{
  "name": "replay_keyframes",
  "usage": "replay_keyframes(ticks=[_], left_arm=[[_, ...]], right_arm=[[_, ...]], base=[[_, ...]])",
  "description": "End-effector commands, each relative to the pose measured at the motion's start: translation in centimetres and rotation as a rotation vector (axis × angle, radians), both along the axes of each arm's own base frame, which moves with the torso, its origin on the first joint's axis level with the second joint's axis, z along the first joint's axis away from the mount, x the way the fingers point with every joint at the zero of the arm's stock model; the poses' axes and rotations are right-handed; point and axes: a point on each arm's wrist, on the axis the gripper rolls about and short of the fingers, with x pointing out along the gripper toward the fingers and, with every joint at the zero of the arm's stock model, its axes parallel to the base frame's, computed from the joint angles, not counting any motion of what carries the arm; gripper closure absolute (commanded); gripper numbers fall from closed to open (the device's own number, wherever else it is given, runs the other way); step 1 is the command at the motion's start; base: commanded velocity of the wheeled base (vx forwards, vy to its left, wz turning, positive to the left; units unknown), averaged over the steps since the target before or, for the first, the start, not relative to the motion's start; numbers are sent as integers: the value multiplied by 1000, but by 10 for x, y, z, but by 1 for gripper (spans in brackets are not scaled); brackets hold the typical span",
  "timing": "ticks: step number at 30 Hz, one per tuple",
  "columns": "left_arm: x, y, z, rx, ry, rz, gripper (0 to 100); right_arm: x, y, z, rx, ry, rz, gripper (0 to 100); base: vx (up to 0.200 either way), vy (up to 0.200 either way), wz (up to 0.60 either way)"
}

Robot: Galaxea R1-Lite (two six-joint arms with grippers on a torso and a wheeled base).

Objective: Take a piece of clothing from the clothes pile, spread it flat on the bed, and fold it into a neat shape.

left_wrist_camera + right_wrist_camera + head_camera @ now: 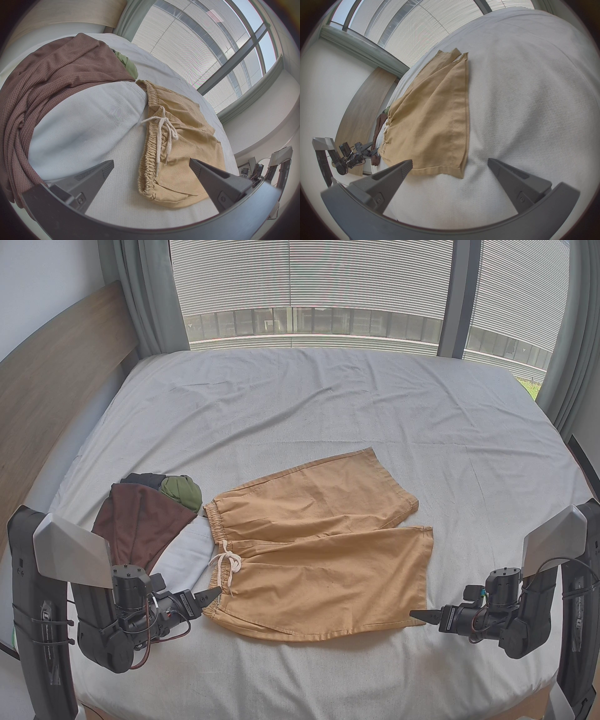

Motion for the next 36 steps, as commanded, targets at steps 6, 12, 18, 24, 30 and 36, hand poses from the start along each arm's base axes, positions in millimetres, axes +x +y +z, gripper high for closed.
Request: replay_keyframes(ticks=[6,12,18,24,30,36], left_arm=[[1,-1,3,-2,-12,-2,0],[1,-1,3,-1,-13,-4,0],[1,-1,3,-1,-14,-4,0],[1,-1,4,-2,-16,-2,0],[1,-1,7,-3,-26,-2,0],[0,-1,7,-3,-26,-2,0]], right_arm=[[1,8,-1,2,-2,29,0],[3,12,-2,2,-6,39,0],[3,13,-2,1,-5,43,0],[3,13,-2,1,-5,43,0],[4,13,-1,0,7,43,100],[5,13,-1,-1,17,42,100]], base=[[0,0,0],[0,0,0],[0,0,0],[0,0,0],[0,0,0],[0,0,0]])
